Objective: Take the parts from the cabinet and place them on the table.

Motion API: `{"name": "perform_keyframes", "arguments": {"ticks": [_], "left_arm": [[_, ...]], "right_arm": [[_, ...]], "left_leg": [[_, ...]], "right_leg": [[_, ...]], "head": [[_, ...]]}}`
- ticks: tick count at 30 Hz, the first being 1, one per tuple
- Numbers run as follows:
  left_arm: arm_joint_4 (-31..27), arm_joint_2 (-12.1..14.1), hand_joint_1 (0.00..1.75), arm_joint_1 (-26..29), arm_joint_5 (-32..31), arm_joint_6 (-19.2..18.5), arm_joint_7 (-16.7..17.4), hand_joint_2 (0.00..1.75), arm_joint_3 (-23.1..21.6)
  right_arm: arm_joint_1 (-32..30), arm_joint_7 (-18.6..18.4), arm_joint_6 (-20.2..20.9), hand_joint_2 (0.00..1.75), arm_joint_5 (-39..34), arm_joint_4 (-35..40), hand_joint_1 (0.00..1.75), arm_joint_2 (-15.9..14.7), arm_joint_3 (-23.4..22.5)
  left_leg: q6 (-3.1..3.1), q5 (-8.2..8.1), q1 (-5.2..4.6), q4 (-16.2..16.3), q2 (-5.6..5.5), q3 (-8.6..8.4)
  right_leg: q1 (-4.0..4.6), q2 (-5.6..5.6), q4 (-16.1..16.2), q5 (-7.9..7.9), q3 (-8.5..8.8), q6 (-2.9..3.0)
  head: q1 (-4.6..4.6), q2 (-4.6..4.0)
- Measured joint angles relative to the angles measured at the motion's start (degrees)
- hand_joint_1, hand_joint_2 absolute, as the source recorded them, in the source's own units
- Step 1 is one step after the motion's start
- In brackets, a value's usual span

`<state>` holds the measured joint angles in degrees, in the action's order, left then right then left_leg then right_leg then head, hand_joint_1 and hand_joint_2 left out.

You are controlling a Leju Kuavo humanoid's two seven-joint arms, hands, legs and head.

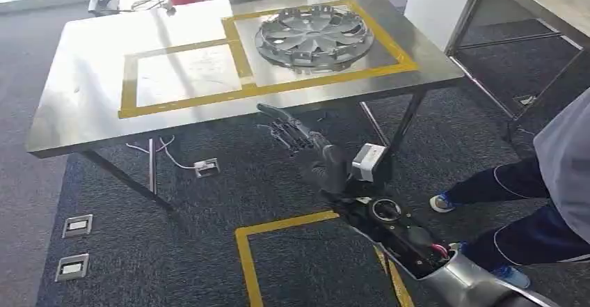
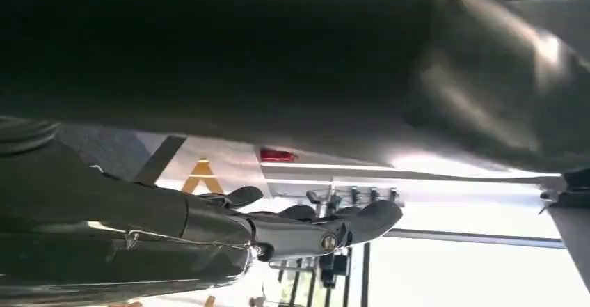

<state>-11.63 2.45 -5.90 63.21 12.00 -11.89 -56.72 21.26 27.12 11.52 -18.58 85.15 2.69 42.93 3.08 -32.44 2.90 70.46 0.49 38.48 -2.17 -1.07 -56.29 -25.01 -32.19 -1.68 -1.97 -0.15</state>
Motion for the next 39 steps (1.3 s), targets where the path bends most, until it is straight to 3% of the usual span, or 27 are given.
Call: {"name": "perform_keyframes", "arguments": {"ticks": [1, 2, 3, 5, 6, 7, 10, 11, 12, 13, 20, 23, 26, 27, 29, 30, 31, 32, 34, 35, 36, 37, 39], "left_arm": [[0.0, 0.0, 0.00, 0.1, 0.0, 0.0, 0.0, 0.00, 0.0], [0.0, 0.0, 0.00, 0.1, 0.0, 0.0, 0.0, 0.00, 0.0], [0.0, 0.0, 0.00, 0.2, 0.0, 0.0, 0.0, 0.00, 0.0], [0.0, 0.0, 0.00, 0.1, 0.0, 0.0, 0.0, 0.00, 0.0], [0.0, 0.3, 0.00, 0.1, 0.0, 0.0, 0.0, 0.00, 0.0], [0.0, 0.3, 0.00, 0.1, 0.0, -0.1, 0.0, 0.00, 0.0], [0.0, 0.4, 0.00, -0.3, -0.2, -0.1, 0.0, 0.00, 0.0], [0.0, 0.3, 0.00, -0.3, -0.2, -0.1, 0.0, 0.00, -0.1], [0.0, 0.3, 0.00, -0.3, -0.3, -0.1, 0.0, 0.00, -0.1], [0.0, 0.2, 0.00, -0.3, -0.4, -0.1, 0.0, 0.00, -0.1], [0.0, 0.2, 0.00, -0.3, -0.6, -0.5, -0.5, 0.00, -0.2], [0.0, 0.2, 0.00, -0.3, -0.3, -0.5, -0.5, 0.00, -0.2], [0.0, 0.2, 0.00, -0.2, 0.1, -0.5, -0.5, 0.00, -0.2], [0.0, 0.4, 0.00, -0.2, 0.2, -0.5, -0.5, 0.00, -0.1], [0.0, 0.4, 0.00, -0.3, 0.4, -0.5, -0.5, 0.00, -0.2], [0.0, 0.2, 0.00, -0.2, 0.4, -0.5, -0.5, 0.00, -0.1], [0.0, 0.1, 0.00, -0.2, 0.5, -0.5, -0.5, 0.00, -0.2], [0.0, 0.1, 0.00, -0.2, 0.6, -0.5, -0.5, 0.00, -0.1], [0.0, 0.1, 0.00, -0.2, 0.8, -0.5, -0.5, 0.00, -0.1], [0.0, 0.1, 0.00, -0.2, 0.8, -0.5, -0.5, 0.00, -0.1], [0.0, 0.1, 0.00, -0.1, 0.9, -0.5, -0.5, 0.00, -0.1], [0.0, 0.1, 0.00, -0.1, 0.9, -0.5, -0.5, 0.00, -0.1], [0.0, 0.0, 0.00, -0.1, 1.0, -0.5, -0.5, 0.00, -0.1]], "right_arm": [[-0.1, 0.0, 0.0, 0.00, 0.0, 0.0, 0.00, -0.1, 0.0], [-0.1, 0.0, -0.1, 0.00, 0.0, 0.0, 0.00, -0.1, -0.1], [-0.1, 0.0, -0.1, 0.00, 0.0, 0.0, 0.00, -0.2, -0.1], [-0.1, 0.0, -0.2, 0.00, 0.0, 0.3, 0.00, -0.2, -0.3], [-0.1, 0.0, -0.2, 0.00, 0.0, 0.4, 0.00, -0.2, -0.3], [-0.1, 0.0, -0.4, 0.00, 0.0, 0.5, 0.00, -0.2, -0.4], [-0.2, -0.1, -0.7, 0.00, 0.0, 0.8, 0.00, -0.3, -0.6], [-0.3, 0.0, -0.7, 0.00, 0.0, 1.1, 0.00, -0.3, -0.7], [-0.2, 0.1, -0.7, 0.00, 0.0, 1.2, 0.00, -0.3, -0.7], [-0.2, 0.0, -0.7, 0.00, 0.0, 1.3, 0.00, -0.4, -0.7], [-0.3, 0.0, -0.8, 0.00, 0.2, 2.0, 0.00, -0.5, -0.7], [-0.3, 0.0, -0.8, 0.00, 0.2, 2.2, 0.00, -0.5, -0.7], [-0.2, 0.2, -0.5, 0.00, 0.1, 2.2, 0.00, -0.5, -0.7], [-0.2, 0.3, -0.4, 0.00, 0.0, 2.2, 0.00, -0.5, -0.7], [-0.1, 0.3, -0.3, 0.00, 0.0, 2.2, 0.00, -0.5, -0.7], [0.0, 0.3, -0.2, 0.00, 0.0, 2.3, 0.00, -0.5, -0.7], [0.0, 0.5, -0.1, 0.00, 0.0, 2.3, 0.00, -0.5, -0.7], [0.3, 0.5, 0.2, 0.00, 0.0, 2.3, 0.00, -0.5, -0.7], [0.3, 0.6, 0.4, 0.00, 0.0, 2.3, 0.00, -0.5, -0.7], [0.2, 0.6, 0.4, 0.00, 0.0, 2.2, 0.00, -0.5, -0.7], [0.1, 0.6, 0.5, 0.00, 0.0, 2.1, 0.00, -0.5, -0.7], [0.1, 0.6, 0.5, 0.00, 0.0, 2.1, 0.00, -0.5, -0.7], [0.2, 0.6, 0.5, 0.00, 0.0, 2.1, 0.00, -0.5, -0.7]], "left_leg": [[-0.35, -0.70, -0.28, 3.4, -0.01, 1.84], [-0.98, 0.05, -0.61, 3.8, -0.04, 2.47], [-1.72, 2.07, -1.03, 1.2, -0.06, 1.48], [-3.68, 7.46, -2.08, -9.4, -0.63, -3.28], [-4.77, 8.59, -2.61, -13.9, -1.43, -5.15], [-4.80, 8.24, -2.80, -14.3, -0.96, -5.47], [-4.59, 8.39, -3.33, -14.8, -0.76, -5.41], [-3.94, 8.83, -2.86, -15.8, -0.74, -5.73], [-1.40, 8.83, -2.69, -15.8, -0.78, -5.77], [-1.74, 8.97, -2.78, -15.9, -0.80, -5.77], [-2.76, 8.72, -2.91, -15.7, -0.87, -5.76], [-2.85, 8.67, -2.94, -15.5, -0.87, -5.74], [-2.99, 8.65, -2.97, -15.5, -0.88, -5.71], [-3.90, 8.43, -3.40, -15.1, -0.95, -5.61], [-4.47, 8.65, -3.38, -15.6, -0.83, -5.73], [-4.93, 9.26, -2.49, -17.0, -0.56, -6.51], [-4.97, 9.48, -2.46, -17.9, -0.06, -7.26], [-5.12, 9.60, -2.38, -18.2, 0.18, -7.52], [-5.06, 9.55, -2.31, -18.2, 0.70, -7.52], [-4.95, 9.47, -2.26, -18.1, 0.97, -7.52], [-4.74, 9.36, -2.13, -18.1, 1.21, -7.56], [-4.47, 9.19, -1.94, -17.9, 1.43, -7.63], [-3.50, 8.54, -1.40, -17.0, 1.86, -7.74]], "right_leg": [[0.34, -0.09, 0.0, -0.02, 0.01, 0.24], [0.70, -0.33, 0.0, -0.07, 0.05, 0.36], [1.03, -0.58, 0.0, -0.09, 0.14, 0.41], [1.58, -1.09, 0.0, -0.15, 0.43, 0.49], [1.33, -1.21, 0.2, -0.19, 0.43, 0.56], [1.93, -1.38, 0.2, -0.19, 0.29, 0.50], [1.35, -1.45, 0.7, -0.04, 0.33, -0.15], [1.79, -1.44, 0.6, -0.29, 0.43, -0.09], [1.79, -1.32, 1.0, 0.05, 0.54, 2.49], [1.91, -1.24, 1.0, -0.02, 0.56, 3.18], [1.81, -1.04, 1.9, 0.35, 1.14, 2.07], [1.70, -1.04, 2.0, 0.36, 1.25, 0.73], [1.69, -1.04, 2.1, 0.37, 1.29, 0.62], [1.22, -1.05, 2.5, 0.53, 1.37, -0.36], [1.31, -1.41, 2.8, 0.71, 1.41, -0.82], [1.73, -1.39, 2.7, 0.53, 1.44, -1.01], [1.75, -0.47, 1.1, -0.47, 0.99, -1.04], [1.71, 0.00, -2.7, -2.76, -0.81, -1.06], [1.41, 0.34, -12.4, -6.86, -5.69, -1.37], [1.19, 0.43, -16.0, -7.74, -7.70, -1.56], [0.96, 0.54, -16.4, -6.95, -8.19, -1.76], [0.76, 0.75, -13.8, -4.99, -7.13, -1.89], [0.32, 2.03, -3.1, 0.55, -1.85, -2.40]], "head": [[-0.02, 0.00], [-0.02, 0.00], [-0.04, 0.00], [-0.02, 0.00], [-0.02, 0.00], [0.06, 0.00], [-0.07, 0.00], [-0.07, 0.00], [0.06, 0.00], [0.11, 0.00], [0.15, 0.00], [0.15, 0.00], [0.15, 0.00], [0.11, 0.00], [0.13, 0.00], [0.11, 0.00], [0.11, 0.00], [0.24, 0.00], [0.30, 0.00], [0.30, 0.00], [0.30, 0.00], [0.30, 0.00], [0.30, 0.00]]}}
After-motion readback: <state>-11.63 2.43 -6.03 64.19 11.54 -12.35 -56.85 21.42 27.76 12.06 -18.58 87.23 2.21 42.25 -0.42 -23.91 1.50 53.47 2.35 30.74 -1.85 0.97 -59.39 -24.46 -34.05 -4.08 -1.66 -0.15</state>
